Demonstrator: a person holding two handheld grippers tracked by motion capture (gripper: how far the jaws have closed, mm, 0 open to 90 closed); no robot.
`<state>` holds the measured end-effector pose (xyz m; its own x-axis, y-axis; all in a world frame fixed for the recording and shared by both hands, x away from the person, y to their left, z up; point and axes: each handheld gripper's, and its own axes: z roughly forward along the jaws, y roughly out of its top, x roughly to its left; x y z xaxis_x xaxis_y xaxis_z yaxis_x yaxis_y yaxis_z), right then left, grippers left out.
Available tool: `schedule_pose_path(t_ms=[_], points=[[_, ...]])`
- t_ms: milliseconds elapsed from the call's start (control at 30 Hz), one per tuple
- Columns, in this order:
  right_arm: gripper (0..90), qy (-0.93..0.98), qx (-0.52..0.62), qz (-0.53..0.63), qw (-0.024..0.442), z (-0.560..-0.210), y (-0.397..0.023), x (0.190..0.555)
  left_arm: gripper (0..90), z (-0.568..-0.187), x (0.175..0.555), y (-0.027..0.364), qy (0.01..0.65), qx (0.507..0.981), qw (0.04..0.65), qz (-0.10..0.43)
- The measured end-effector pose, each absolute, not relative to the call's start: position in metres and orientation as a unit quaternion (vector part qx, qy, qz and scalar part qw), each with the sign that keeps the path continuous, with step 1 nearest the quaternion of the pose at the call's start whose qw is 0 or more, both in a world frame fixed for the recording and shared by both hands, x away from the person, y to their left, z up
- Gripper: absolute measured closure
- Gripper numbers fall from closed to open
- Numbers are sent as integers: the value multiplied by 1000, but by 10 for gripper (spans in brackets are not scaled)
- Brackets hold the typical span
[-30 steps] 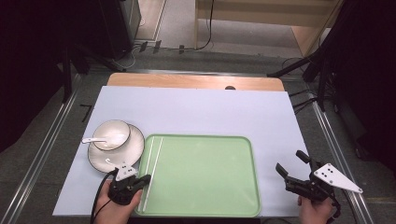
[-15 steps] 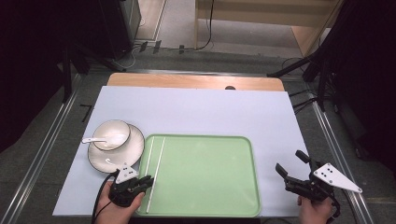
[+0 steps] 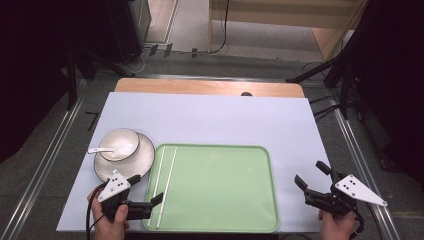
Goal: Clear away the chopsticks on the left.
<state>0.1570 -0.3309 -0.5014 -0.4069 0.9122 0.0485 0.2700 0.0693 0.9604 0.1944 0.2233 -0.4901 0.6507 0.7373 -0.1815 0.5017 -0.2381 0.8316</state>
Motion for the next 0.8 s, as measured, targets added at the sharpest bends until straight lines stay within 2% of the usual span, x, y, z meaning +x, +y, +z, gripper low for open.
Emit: schedule_pose_path(t_ms=[67, 533, 800], points=[[130, 661, 447, 515, 311, -502, -331, 157, 18, -490, 193, 226, 400, 775, 467, 144], [129, 662, 447, 515, 310, -502, -331, 158, 20, -484, 198, 263, 404, 747, 502, 164], [129, 663, 448, 515, 308, -503, -331, 158, 21, -483, 201, 284, 421, 734, 502, 180]])
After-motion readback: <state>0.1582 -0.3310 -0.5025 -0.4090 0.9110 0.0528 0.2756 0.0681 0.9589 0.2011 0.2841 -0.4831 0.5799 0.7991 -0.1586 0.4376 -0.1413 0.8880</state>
